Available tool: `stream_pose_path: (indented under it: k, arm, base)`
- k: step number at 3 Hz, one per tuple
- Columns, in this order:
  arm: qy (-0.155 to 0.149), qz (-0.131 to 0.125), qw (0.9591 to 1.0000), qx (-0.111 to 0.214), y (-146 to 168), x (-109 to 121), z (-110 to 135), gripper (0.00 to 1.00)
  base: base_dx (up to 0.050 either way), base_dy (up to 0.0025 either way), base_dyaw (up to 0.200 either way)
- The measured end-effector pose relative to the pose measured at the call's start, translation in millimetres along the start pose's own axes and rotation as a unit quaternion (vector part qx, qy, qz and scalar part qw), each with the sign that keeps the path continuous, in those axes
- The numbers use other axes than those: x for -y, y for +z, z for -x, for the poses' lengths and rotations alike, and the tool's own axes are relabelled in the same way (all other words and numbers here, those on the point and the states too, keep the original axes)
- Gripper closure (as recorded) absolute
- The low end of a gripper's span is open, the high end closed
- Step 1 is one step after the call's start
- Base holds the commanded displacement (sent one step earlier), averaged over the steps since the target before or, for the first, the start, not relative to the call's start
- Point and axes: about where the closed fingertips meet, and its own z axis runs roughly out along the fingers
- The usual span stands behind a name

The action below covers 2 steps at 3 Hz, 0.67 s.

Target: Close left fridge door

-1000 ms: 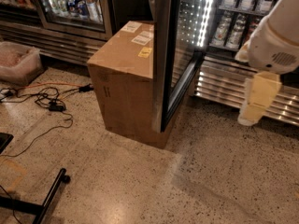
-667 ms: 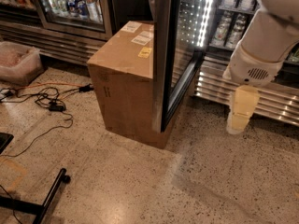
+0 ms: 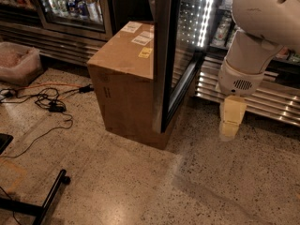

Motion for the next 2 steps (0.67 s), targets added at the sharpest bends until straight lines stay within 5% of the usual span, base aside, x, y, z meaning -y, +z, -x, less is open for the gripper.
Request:
stream_pose_path:
  k: [1, 2]
  arm:
    - [0.001, -0.043, 0.9991, -0.002, -3.4, -4.6, 2.2, 0.0]
    - [0.0, -0.111, 0.9938, -0.001, -6.6, -12.4, 6.5, 0.0]
  base:
    - [0.0, 0.0, 0.0]
    - [0.0, 0.0, 0.0]
